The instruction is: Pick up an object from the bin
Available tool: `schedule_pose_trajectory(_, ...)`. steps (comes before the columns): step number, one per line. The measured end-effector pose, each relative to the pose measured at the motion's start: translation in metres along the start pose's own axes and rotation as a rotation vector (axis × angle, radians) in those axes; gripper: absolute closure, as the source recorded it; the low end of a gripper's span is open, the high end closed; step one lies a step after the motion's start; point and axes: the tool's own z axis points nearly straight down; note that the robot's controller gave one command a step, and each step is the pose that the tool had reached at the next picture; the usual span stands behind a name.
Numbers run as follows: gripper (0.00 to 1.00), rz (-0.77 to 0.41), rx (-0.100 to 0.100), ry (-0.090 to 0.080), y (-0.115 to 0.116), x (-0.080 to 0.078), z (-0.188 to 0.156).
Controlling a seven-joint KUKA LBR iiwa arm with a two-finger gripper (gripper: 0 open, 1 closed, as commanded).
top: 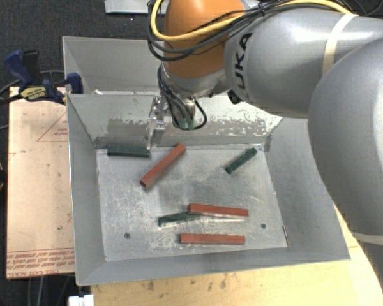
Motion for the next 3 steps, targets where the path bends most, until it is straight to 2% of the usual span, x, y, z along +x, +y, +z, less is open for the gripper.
schedule_pose_trajectory(1,1.00,0.000,0.001,0.003,0.000,0.001,0.002)
schedule_pose_trajectory(2,0.00,0.035,0.002,0.007,0.008,-0.003,0.075)
schedule_pose_trajectory(3,0.00,0.035,0.002,0.006,0.008,-0.003,0.075)
